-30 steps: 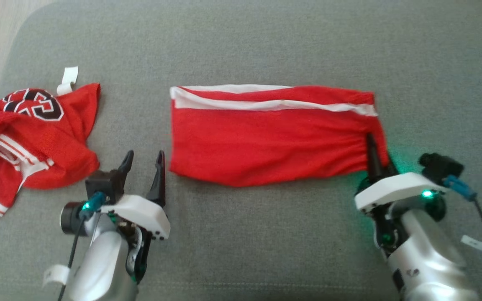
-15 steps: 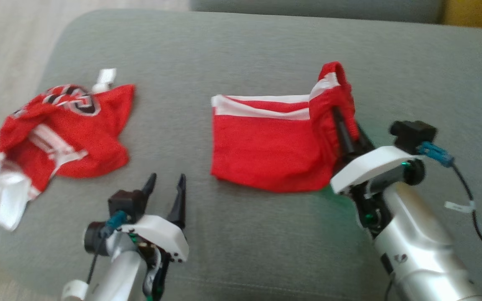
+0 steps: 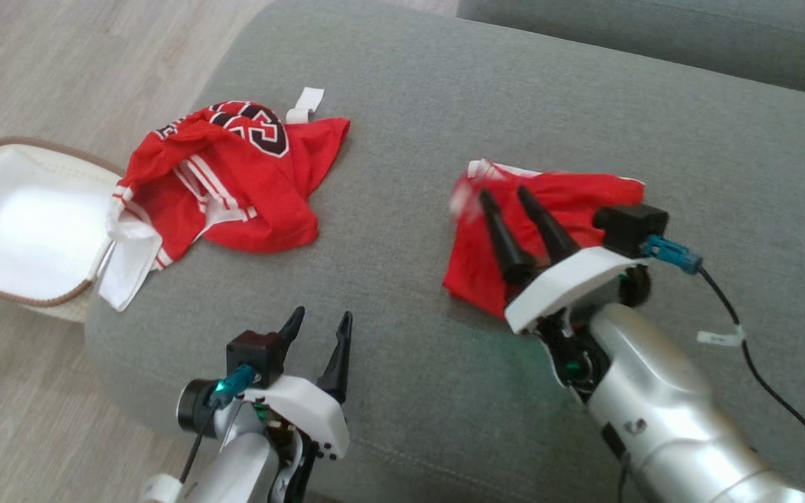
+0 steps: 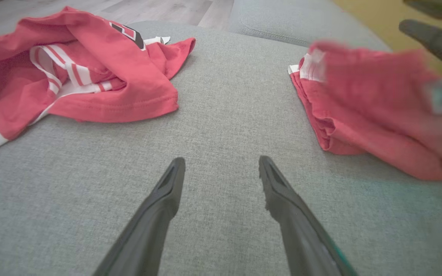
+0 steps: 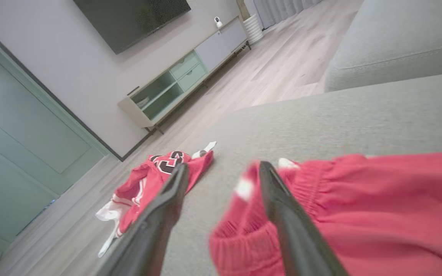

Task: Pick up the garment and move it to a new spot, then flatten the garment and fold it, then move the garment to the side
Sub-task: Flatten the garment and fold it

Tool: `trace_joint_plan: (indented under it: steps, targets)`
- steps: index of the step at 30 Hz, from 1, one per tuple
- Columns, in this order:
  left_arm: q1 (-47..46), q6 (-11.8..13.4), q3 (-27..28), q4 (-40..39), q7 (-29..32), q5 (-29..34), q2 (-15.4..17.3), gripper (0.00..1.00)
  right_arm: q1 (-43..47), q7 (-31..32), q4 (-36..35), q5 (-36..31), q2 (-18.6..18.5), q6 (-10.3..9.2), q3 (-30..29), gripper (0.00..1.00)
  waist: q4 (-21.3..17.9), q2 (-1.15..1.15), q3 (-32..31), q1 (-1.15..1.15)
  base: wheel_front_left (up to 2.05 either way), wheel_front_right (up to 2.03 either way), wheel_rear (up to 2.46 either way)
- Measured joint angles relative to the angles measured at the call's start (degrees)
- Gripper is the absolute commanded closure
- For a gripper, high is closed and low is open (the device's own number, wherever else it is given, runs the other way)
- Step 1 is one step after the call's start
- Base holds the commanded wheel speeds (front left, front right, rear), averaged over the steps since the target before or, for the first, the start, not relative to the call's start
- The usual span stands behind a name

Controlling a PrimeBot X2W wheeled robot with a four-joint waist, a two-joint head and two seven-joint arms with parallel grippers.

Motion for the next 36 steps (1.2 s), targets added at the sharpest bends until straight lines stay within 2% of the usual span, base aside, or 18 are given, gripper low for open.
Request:
trace_joint_plan:
  steps: [4,11,15,19,26,31,36]
  targets:
    - [0.02,0.51,1.20,0.25,0.01,0.31,-0.03,0.00,-0.32,-1.34,2.94,-2.25,0.38,0.00,-1.43,0.00,-2.09,0.00,-0.55,0.00,0.00,0.00,0.00]
    - [0.29,0.56,6.03,-0.47,0.01,3.70,0.00,0.00,2.42,-1.40,0.41,-18.19,0.16,0.00,-19.28,0.00,-7.90,0.00,-1.92,0.00,0.00,0.00,0.00]
    - [0.96,0.97,8.67,-1.05,0.01,5.45,-0.01,0.00,8.99,-1.40,-2.32,-25.19,0.13,0.00,-24.86,0.00,-11.32,0.00,-2.85,0.00,0.00,0.00,0.00]
    - [3.17,1.35,10.42,-1.60,0.01,6.54,-0.03,0.00,13.86,-1.40,-3.83,-28.98,0.22,0.00,-26.69,0.00,-14.23,0.00,-4.02,0.00,0.00,0.00,0.00]
    - [6.29,1.99,11.38,-3.68,0.01,7.27,0.00,0.00,18.08,-1.40,-6.47,-30.67,0.37,0.00,-27.21,0.00,-17.16,0.00,-5.93,0.00,0.00,0.00,0.00]
    - [8.73,2.52,11.58,-4.44,0.01,7.71,0.02,0.00,22.45,-1.40,-6.77,-30.81,0.66,0.00,-26.70,0.00,-18.19,0.00,-7.23,0.00,0.00,0.00,0.00]
    - [9.63,2.52,11.68,-4.53,0.01,7.71,0.04,0.00,22.91,-1.40,-6.91,-30.81,0.67,0.00,-26.40,0.00,-17.88,0.00,-6.88,0.00,0.00,0.00,0.00]
